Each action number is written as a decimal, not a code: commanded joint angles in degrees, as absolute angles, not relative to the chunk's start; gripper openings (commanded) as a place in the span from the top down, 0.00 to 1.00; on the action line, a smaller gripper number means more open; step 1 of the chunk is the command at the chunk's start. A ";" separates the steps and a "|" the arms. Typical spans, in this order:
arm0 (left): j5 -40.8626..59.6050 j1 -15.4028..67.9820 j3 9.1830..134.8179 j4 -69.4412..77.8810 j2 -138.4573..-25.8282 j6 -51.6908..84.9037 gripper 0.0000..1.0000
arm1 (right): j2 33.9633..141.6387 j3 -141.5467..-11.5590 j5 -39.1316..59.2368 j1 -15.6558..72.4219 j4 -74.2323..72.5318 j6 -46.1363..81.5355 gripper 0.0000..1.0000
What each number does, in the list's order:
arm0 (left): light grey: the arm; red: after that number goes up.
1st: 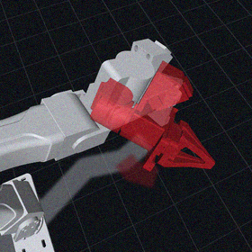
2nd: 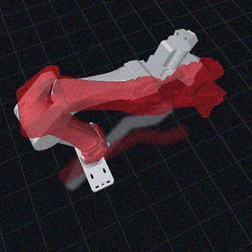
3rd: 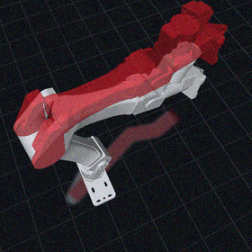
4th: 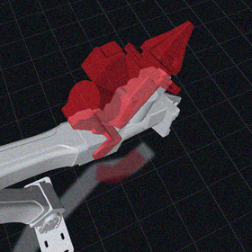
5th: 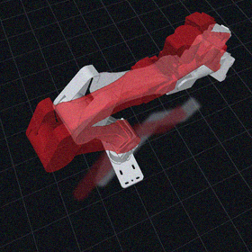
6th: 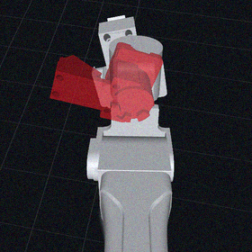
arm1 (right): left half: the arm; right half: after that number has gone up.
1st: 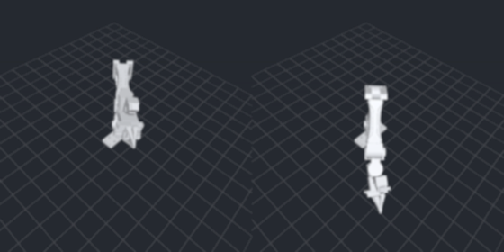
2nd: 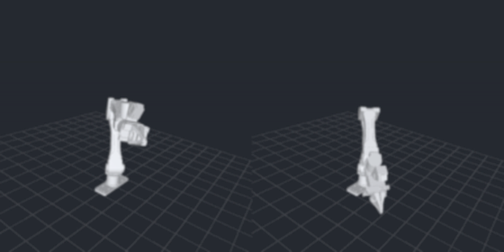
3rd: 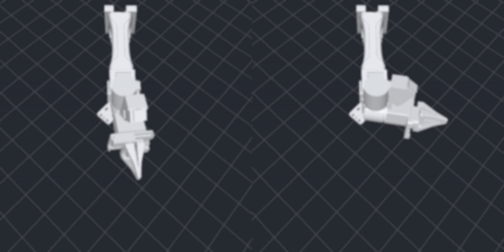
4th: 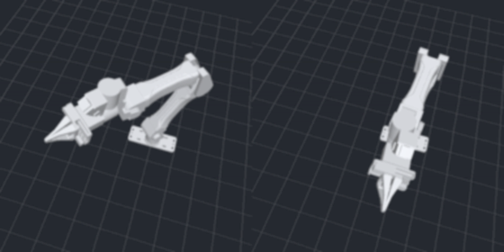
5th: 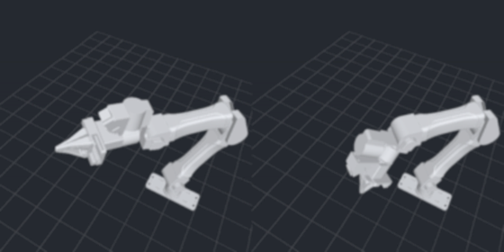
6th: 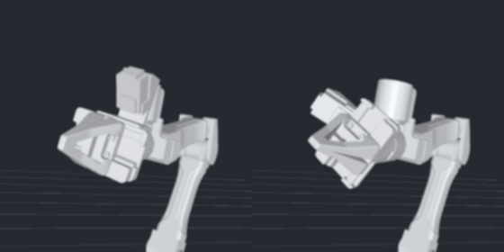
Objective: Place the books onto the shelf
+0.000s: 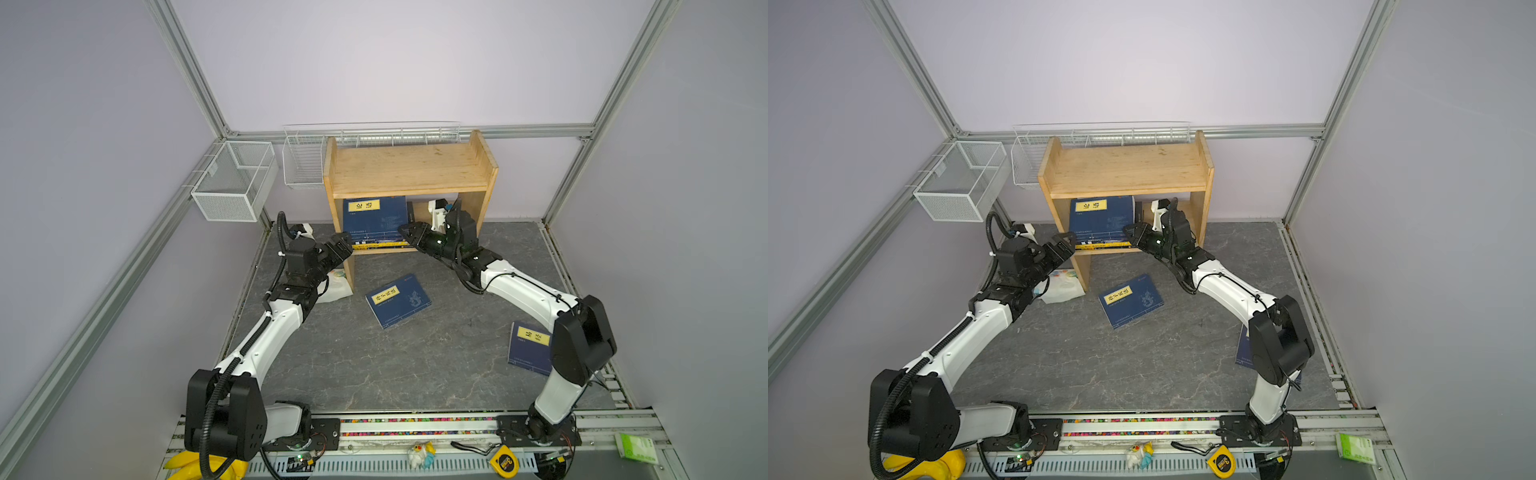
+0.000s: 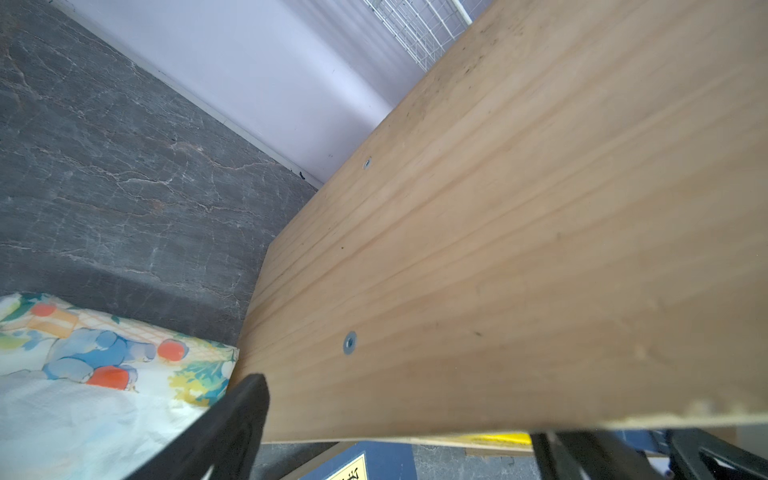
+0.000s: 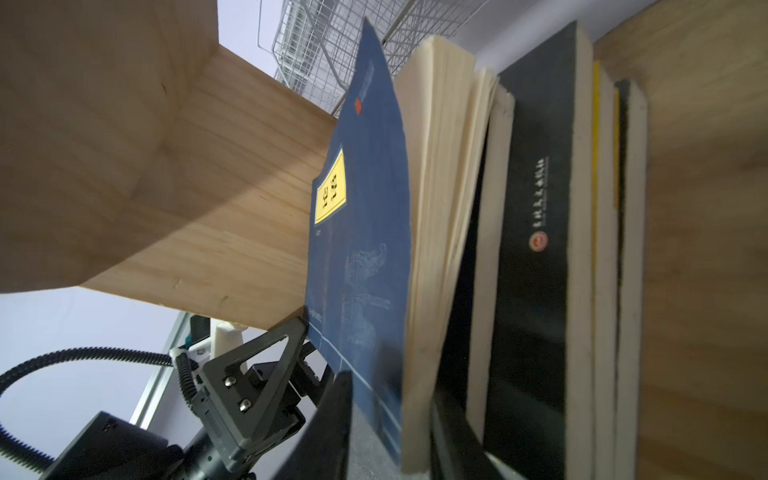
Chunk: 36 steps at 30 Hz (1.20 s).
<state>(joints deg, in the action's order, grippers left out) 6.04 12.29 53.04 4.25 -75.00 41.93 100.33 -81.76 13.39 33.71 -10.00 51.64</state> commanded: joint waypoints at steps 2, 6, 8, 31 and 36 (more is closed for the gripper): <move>2.37 11.70 50.99 -1.15 -75.47 41.91 0.05 | 97.01 -83.78 5.05 33.46 -0.32 44.31 0.53; 2.96 11.69 51.38 -0.97 -75.28 42.18 0.06 | 96.03 -85.55 1.69 33.42 3.22 39.51 0.51; 3.44 11.69 51.59 -0.84 -75.08 42.17 0.06 | 95.91 -86.12 1.31 33.48 3.84 38.05 0.53; 29.42 11.85 40.13 -7.89 -45.85 34.95 0.03 | 79.72 -68.48 17.99 33.91 2.03 23.67 0.29; 24.62 13.10 25.42 -5.26 -40.69 43.40 0.06 | 75.04 -56.78 12.29 34.88 5.50 24.66 0.26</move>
<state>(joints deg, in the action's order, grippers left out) 25.82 12.34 31.05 -2.94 -42.50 38.98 75.57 -62.06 14.83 34.20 2.04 25.56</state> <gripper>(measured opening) 0.947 0.737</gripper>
